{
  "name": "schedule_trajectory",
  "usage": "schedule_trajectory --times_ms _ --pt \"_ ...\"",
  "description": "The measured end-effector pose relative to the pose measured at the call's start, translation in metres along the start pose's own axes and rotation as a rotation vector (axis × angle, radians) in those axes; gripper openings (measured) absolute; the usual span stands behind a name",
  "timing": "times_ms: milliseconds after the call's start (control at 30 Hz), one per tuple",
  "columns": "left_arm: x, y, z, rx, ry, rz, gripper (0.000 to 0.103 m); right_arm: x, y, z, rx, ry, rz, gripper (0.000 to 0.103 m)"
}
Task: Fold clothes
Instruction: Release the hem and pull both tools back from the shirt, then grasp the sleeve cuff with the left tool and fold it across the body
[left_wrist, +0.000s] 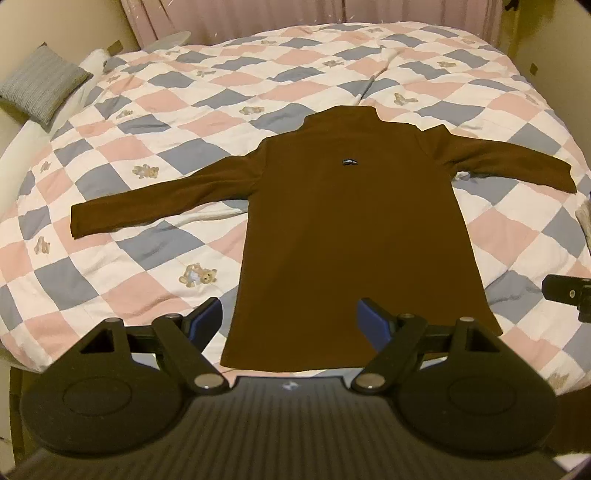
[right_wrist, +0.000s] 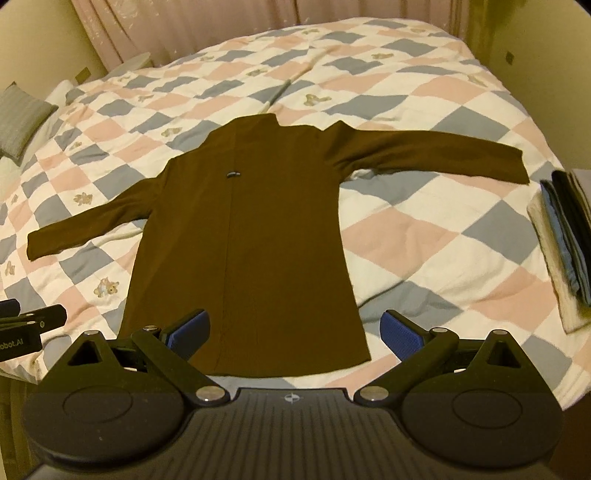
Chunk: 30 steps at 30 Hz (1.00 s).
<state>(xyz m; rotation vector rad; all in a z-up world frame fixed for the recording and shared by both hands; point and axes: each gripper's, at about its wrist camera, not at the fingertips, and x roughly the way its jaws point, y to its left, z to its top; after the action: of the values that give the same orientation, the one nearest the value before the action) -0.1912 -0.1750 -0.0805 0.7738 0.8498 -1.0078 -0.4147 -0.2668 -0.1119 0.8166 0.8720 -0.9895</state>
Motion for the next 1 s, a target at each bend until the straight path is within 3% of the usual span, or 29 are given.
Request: schedule_trajectory --times_ms 267,500,633,800,1000 --pt "0.023 -0.018 0.02 -0.102 0.028 0.028 0.078 0.027 -0.024 0.042 -0.055 0.021 0.023 0.101" --pt "0.043 0.008 0.022 -0.297 0.037 0.011 0.078 0.065 -0.021 0.08 -0.203 0.045 0.045 0.101" --pt "0.061 0.064 0.013 -0.457 0.063 0.034 0.078 0.09 0.003 0.087 -0.312 0.031 0.047 0.1" --pt "0.101 0.152 0.008 -0.586 0.055 0.081 0.077 0.123 0.055 0.083 -0.428 0.033 0.043 0.098" --pt "0.169 0.277 0.012 -0.697 -0.025 0.116 0.077 0.166 0.118 0.086 -0.381 0.138 0.017 0.099"
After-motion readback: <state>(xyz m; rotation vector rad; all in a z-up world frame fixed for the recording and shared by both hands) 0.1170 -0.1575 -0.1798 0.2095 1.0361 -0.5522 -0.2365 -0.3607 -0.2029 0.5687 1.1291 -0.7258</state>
